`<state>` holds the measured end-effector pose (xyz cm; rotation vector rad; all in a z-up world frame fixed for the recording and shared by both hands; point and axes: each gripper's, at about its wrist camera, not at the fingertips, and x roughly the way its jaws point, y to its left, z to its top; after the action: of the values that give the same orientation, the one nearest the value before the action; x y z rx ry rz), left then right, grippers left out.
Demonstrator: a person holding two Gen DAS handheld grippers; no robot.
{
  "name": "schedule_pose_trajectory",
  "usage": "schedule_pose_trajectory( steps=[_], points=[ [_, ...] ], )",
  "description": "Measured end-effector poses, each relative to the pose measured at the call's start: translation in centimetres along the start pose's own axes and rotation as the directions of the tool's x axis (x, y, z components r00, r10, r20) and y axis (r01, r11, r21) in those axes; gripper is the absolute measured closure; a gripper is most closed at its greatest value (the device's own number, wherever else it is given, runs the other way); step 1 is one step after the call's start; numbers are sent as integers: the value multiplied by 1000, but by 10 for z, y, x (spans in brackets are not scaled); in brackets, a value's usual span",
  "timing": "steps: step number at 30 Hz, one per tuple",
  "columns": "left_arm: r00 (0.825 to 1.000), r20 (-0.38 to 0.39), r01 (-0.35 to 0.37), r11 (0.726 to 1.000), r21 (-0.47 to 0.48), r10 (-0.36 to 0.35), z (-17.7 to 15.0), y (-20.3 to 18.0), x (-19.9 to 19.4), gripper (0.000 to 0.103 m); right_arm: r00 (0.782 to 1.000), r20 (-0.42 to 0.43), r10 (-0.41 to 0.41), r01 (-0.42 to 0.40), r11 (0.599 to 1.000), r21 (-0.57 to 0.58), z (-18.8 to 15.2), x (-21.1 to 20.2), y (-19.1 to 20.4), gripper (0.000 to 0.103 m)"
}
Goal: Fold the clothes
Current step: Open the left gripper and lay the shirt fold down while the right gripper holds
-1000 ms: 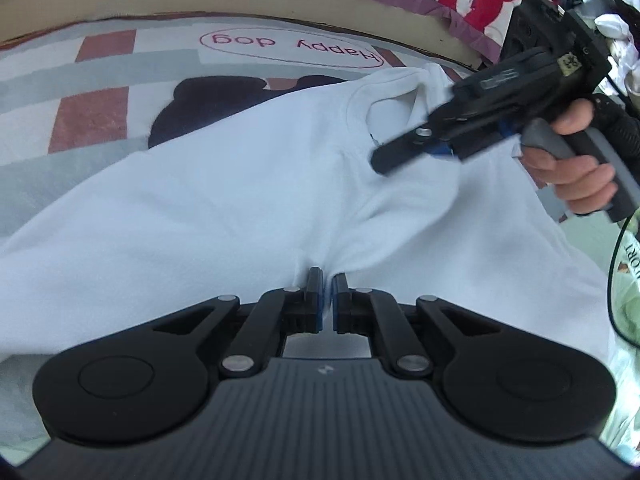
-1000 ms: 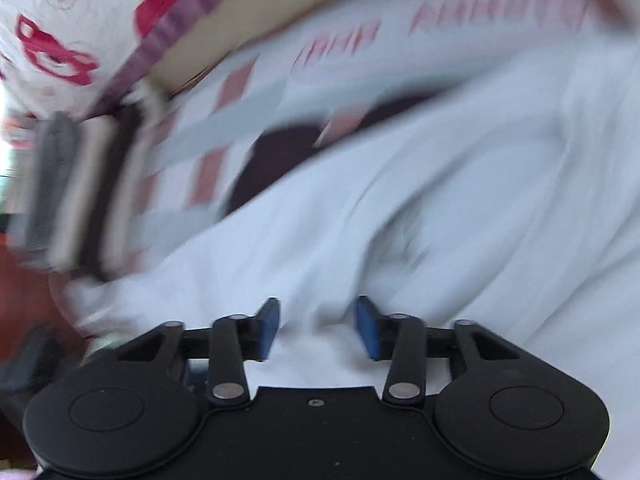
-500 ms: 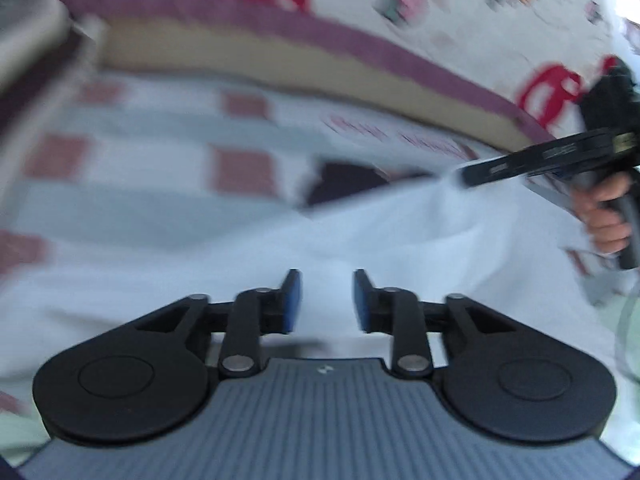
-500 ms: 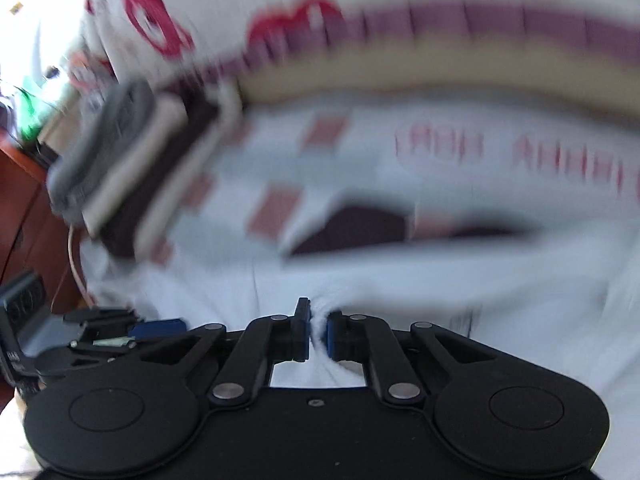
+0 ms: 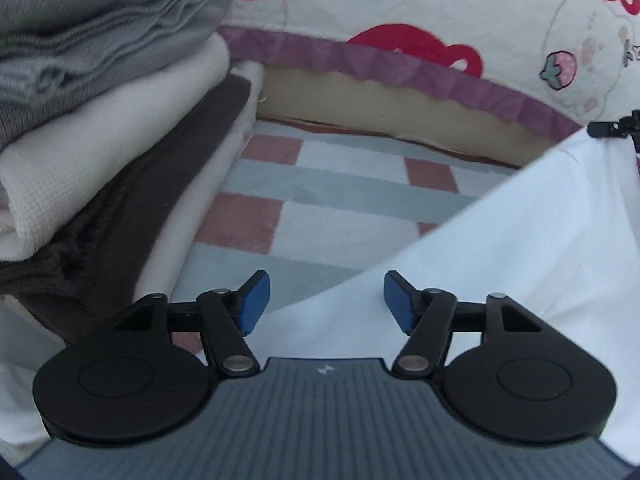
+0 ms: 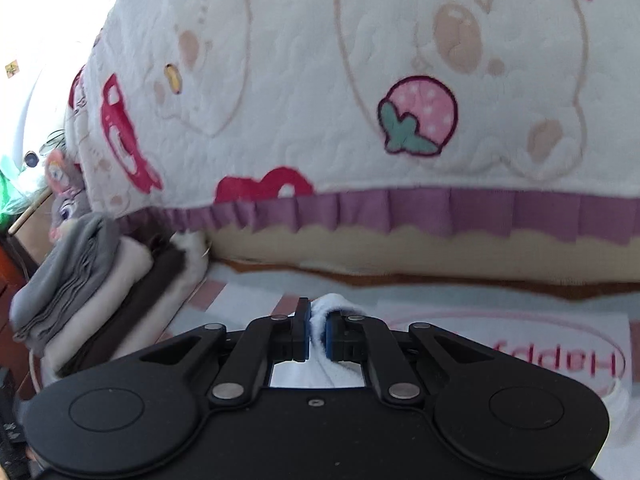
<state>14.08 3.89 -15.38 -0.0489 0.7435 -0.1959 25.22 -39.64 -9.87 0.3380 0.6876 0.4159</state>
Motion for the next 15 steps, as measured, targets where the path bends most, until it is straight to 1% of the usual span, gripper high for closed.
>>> schedule_pose_trajectory(
  steps=[1, 3, 4, 5, 6, 7, 8, 9, 10, 12, 13, 14, 15],
  points=[
    [1000, -18, 9, 1000, 21, -9, 0, 2, 3, 37, 1000, -2, 1, -1, 1000, 12, 4, 8, -4, 94],
    [995, -100, 37, 995, 90, -28, -1, -1, 15, 37, 998, -41, 55, -50, 993, 111, 10, 24, -23, 94],
    [994, -109, 33, 991, 128, -19, -1, -4, 21, 37, 994, -61, 86, -74, 983, 168, 12, 33, -33, 90],
    [993, -118, 29, 986, 166, -10, -2, -7, 26, 37, 989, -85, 120, -95, 964, 249, 12, 41, -47, 89],
    [992, -126, 26, 979, 204, 0, -3, -10, 32, 36, 988, -101, 116, -81, 951, 299, 10, 45, -58, 89],
    [991, -134, 23, 970, 242, 10, -4, -13, 37, 36, 987, -116, 113, -66, 935, 348, 7, 49, -69, 85],
    [989, -145, 24, 966, 257, 14, -4, -13, 42, 35, 985, -130, 109, -51, 920, 390, 4, 53, -79, 72],
    [987, -161, 35, 975, 219, 1, -2, -8, 47, 33, 986, -135, 100, -37, 914, 405, 1, 52, -85, 67],
    [985, -174, 48, 984, 170, -18, -1, -2, 50, 29, 986, -141, 90, -23, 907, 420, -2, 52, -91, 66],
    [985, -163, 83, 991, 106, -65, 2, 9, 52, 26, 985, -153, 75, 2, 892, 452, -8, 51, -103, 66],
    [984, -161, 95, 991, 94, -79, 3, 12, 53, 26, 983, -163, 82, 4, 884, 468, -12, 52, -107, 65],
    [983, -158, 105, 991, 87, -90, 3, 14, 53, 27, 981, -176, 78, 13, 885, 465, -14, 54, -107, 65],
    [984, -154, 109, 990, 94, -94, 4, 14, 53, 31, 979, -188, 74, 21, 887, 461, -17, 56, -107, 65]
  ],
)
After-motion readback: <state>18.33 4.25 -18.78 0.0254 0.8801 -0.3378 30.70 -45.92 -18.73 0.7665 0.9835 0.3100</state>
